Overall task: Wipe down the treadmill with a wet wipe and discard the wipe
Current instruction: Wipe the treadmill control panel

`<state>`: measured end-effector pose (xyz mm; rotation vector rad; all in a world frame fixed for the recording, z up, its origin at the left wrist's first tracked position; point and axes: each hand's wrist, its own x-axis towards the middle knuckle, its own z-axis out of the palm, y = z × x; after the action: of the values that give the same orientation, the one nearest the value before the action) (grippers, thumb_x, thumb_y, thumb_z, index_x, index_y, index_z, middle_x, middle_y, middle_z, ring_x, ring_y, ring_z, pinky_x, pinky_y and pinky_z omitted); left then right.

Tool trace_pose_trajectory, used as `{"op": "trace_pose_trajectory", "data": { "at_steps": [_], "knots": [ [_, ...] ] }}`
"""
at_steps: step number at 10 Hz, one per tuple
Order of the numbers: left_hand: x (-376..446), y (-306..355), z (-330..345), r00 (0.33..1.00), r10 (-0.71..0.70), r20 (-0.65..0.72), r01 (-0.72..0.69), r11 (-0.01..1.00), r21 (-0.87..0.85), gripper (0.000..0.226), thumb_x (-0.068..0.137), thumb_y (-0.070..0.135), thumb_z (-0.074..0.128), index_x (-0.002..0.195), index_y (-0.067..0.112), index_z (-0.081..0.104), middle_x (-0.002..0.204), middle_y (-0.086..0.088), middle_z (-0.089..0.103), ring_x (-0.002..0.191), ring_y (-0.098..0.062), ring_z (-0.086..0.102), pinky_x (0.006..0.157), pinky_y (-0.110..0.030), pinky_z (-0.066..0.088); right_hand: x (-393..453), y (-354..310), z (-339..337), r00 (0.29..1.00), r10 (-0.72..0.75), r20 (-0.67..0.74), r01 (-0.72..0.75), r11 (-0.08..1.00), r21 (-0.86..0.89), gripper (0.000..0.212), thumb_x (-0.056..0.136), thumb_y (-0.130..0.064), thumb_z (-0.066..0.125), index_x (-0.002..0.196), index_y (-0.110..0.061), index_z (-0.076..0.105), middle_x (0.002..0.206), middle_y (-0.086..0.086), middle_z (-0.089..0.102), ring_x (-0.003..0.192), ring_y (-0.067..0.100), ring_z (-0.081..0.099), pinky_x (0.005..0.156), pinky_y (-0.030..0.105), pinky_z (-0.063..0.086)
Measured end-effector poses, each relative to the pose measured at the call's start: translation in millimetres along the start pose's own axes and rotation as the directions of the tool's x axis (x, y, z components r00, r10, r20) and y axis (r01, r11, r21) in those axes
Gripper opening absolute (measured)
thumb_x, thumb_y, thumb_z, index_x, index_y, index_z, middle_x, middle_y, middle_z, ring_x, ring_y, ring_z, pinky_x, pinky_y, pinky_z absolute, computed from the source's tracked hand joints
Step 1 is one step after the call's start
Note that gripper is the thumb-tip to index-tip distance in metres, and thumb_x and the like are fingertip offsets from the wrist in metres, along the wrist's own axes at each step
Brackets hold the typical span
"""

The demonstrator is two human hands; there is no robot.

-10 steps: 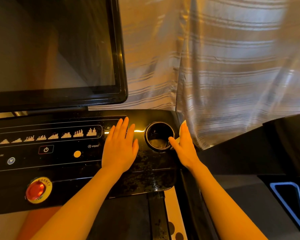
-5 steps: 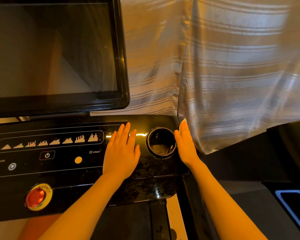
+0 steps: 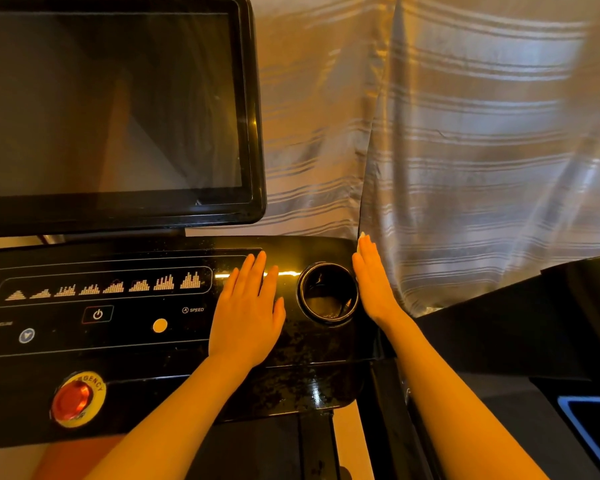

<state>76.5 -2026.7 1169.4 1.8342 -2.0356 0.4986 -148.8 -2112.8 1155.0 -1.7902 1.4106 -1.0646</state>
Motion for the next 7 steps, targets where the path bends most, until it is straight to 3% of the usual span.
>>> {"op": "trace_pose_trajectory", "data": {
  "at_steps": [1,2,3,5,6,7],
  "knots": [
    [0,0,0,1.0,-0.001,-0.012,0.001,1.0,0.001,0.053,0.091,0.037,0.061,0.137,0.012,0.055,0.15,-0.016,0.042,0.139,-0.034,0.04,0.11,-0.043,0.028,-10,0,4,0.994,-0.11,0.004,0.11,0.994,-0.005,0.076,0.098,-0.057,0.027,0.159,-0.016,0.003,0.165,0.007,0.011,0.152,0.019,0.008,0.123,0.047,0.017],
    [0,0,1,1.0,0.005,-0.017,-0.005,1.0,-0.001,0.053,0.091,0.037,0.061,0.137,0.011,0.055,0.15,-0.016,0.042,0.139,-0.034,0.04,0.11,-0.044,0.028,-28,1,5,0.988,-0.144,0.049,0.142,0.989,0.035,0.07,0.098,-0.056,0.031,0.156,-0.03,0.001,0.166,0.003,0.006,0.153,0.018,0.005,0.124,0.047,0.012],
    [1,0,1,1.0,-0.001,-0.01,0.001,1.0,-0.005,0.053,0.091,0.038,0.06,0.137,0.012,0.054,0.151,-0.016,0.041,0.14,-0.034,0.039,0.11,-0.043,0.027,-32,-5,-4,0.968,-0.223,0.115,0.217,0.974,0.059,0.064,0.098,-0.054,0.033,0.152,-0.033,0.004,0.165,-0.006,-0.001,0.152,0.01,-0.001,0.124,0.047,0.009],
    [1,1,1,1.0,-0.005,-0.013,0.005,1.0,0.007,0.053,0.09,0.038,0.062,0.136,0.012,0.056,0.149,-0.016,0.043,0.138,-0.034,0.041,0.109,-0.043,0.027,-5,-20,-3,0.952,-0.262,0.155,0.266,0.964,0.0,0.068,0.098,-0.058,0.04,0.154,-0.034,0.01,0.165,-0.008,0.003,0.152,0.009,0.001,0.123,0.051,0.014],
    [0,1,0,1.0,-0.004,-0.017,0.004,1.0,0.005,0.054,0.089,0.037,0.064,0.136,0.012,0.056,0.149,-0.016,0.043,0.138,-0.034,0.04,0.109,-0.043,0.027,-19,-22,-4,0.962,-0.218,0.167,0.213,0.976,0.046,0.066,0.096,-0.05,0.047,0.153,-0.032,0.019,0.164,-0.01,0.011,0.15,0.005,0.01,0.122,0.03,0.02],
    [0,1,-1,1.0,-0.002,-0.025,0.002,1.0,0.005,0.054,0.089,0.037,0.064,0.135,0.011,0.056,0.149,-0.016,0.044,0.138,-0.034,0.042,0.108,-0.043,0.027,-31,-23,-9,0.967,-0.188,0.173,0.173,0.98,0.1,0.06,0.097,-0.045,0.05,0.15,-0.036,0.024,0.162,-0.01,0.021,0.146,0.002,0.022,0.113,0.01,0.024]
  ]
}}
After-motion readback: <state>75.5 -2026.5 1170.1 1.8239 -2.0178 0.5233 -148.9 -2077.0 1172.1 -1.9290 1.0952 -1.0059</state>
